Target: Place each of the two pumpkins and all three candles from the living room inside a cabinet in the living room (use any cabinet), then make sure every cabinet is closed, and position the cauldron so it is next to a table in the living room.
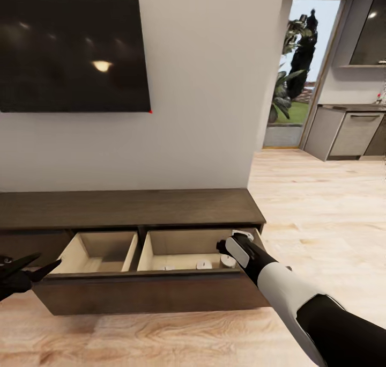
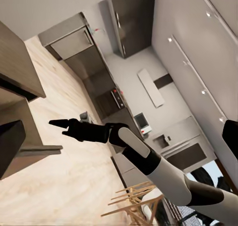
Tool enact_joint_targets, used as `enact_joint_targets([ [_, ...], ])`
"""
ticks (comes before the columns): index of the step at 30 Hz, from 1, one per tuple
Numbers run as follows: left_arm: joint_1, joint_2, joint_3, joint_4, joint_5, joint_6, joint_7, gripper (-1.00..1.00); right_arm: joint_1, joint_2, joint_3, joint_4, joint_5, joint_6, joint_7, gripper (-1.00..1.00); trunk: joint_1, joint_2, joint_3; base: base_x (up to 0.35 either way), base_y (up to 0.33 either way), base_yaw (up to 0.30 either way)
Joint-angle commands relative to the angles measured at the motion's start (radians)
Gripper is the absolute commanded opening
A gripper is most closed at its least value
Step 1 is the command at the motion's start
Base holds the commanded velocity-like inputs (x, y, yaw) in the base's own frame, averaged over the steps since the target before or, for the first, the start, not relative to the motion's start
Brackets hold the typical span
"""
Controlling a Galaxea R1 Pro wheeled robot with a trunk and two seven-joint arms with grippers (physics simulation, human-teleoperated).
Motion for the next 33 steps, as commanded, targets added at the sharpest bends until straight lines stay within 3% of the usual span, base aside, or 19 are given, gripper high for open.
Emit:
enact_joint_targets([
  [1, 0.0, 0.0, -0.005, 0.0, -0.001, 0.011, -0.004, 1.0, -0.001, -0.001, 0.008, -0.001, -0.008, -0.003, -0.007, 1.0, -0.005, 0.007, 0.002, -0.34, 0.002, 0.0],
  [11, -0.002, -0.001, -0.038, 0.0, -0.016, 0.011, -0.004, 1.0, 0.004, -0.001, 0.009, -0.001, 0.015, -0.045, -0.006, 1.0, -0.043, 0.077, 0.034, -0.338, 0.0, 0.0],
  [14, -0.005, -0.002, -0.041, 0.0, -0.062, 0.01, -0.004, 1.0, 0.013, -0.001, 0.026, -0.001, 0.017, -0.053, -0.006, 1.0, -0.055, 0.098, 0.043, -0.271, 0.0, 0.0],
  [18, -0.013, -0.009, -0.039, 0.0, -0.141, 0.009, -0.004, 1.0, 0.038, -0.001, 0.105, -0.001, 0.015, -0.089, -0.007, 1.0, -0.07, 0.126, 0.056, -0.091, 0.0, 0.0],
  [20, -0.016, -0.013, -0.038, 0.0, -0.162, 0.009, -0.004, 1.0, 0.042, -0.001, 0.127, -0.001, 0.015, -0.098, -0.007, 1.0, -0.078, 0.14, 0.062, -0.022, 0.0, 0.0],
  [22, -0.019, -0.029, -0.039, 0.001, -0.174, 0.006, 0.083, 1.0, 0.045, -0.001, 0.152, -0.001, 0.015, -0.136, -0.007, 1.0, -0.085, 0.154, 0.068, -0.007, 0.0, 0.0],
  [25, -0.02, -0.083, -0.04, 0.009, -0.18, 0.003, 0.256, 1.0, 0.066, -0.001, 0.164, 0.018, 0.016, -0.185, -0.006, 1.0, -0.097, 0.175, 0.077, -0.002, 0.0, 0.0],
  [26, -0.019, -0.113, -0.04, 0.011, -0.182, 0.001, 0.357, 1.0, 0.08, -0.001, 0.168, 0.037, 0.017, -0.208, -0.004, 1.0, -0.101, 0.182, 0.081, 0.0, 0.0, 0.0],
  [30, -0.019, -0.214, -0.041, 0.013, -0.196, -0.015, 0.608, 1.0, 0.11, -0.001, 0.223, 0.114, 0.016, -0.313, 0.07, 1.0, -0.116, 0.21, 0.093, 0.0, 0.0, 0.0],
  [33, -0.019, -0.296, -0.042, 0.014, -0.225, -0.095, 0.783, 1.0, 0.122, -0.001, 0.257, 0.201, 0.016, -0.371, 0.165, 1.0, -0.127, 0.231, 0.103, 0.0, 0.0, 0.0],
])
